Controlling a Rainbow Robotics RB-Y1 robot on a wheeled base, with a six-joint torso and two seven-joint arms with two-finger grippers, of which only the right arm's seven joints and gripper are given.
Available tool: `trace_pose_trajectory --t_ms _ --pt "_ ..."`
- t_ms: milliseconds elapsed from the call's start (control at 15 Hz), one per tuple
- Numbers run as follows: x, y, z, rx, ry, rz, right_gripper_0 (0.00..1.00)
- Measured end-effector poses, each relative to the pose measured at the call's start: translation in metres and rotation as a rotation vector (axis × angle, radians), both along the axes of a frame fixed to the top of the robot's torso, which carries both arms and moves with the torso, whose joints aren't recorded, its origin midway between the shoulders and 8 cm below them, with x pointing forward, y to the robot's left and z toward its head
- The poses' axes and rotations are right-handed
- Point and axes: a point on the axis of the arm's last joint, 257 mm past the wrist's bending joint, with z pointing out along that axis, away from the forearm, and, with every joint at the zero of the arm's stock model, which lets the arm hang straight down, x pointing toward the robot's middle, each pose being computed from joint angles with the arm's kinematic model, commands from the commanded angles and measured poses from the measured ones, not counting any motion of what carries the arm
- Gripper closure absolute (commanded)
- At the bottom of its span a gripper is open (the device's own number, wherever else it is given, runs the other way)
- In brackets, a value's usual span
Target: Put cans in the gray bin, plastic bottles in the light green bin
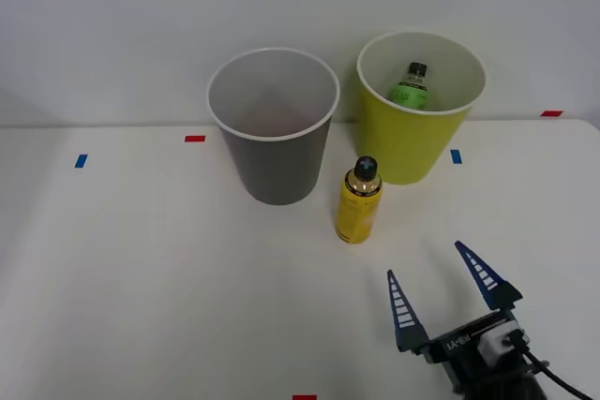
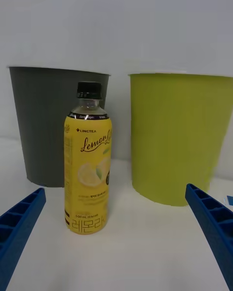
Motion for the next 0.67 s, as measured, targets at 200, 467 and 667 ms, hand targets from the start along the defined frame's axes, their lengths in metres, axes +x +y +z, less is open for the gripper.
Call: trace_pose_trajectory --t_ms 200,467,667 --pt "0.02 0.013 0.0 -0.008 0.026 0.027 0.0" --pt "0.044 0.038 0.002 -0.005 0.062 0.064 0.0" --pt "0.068 0.061 0.006 0.009 0.095 0.079 0.0"
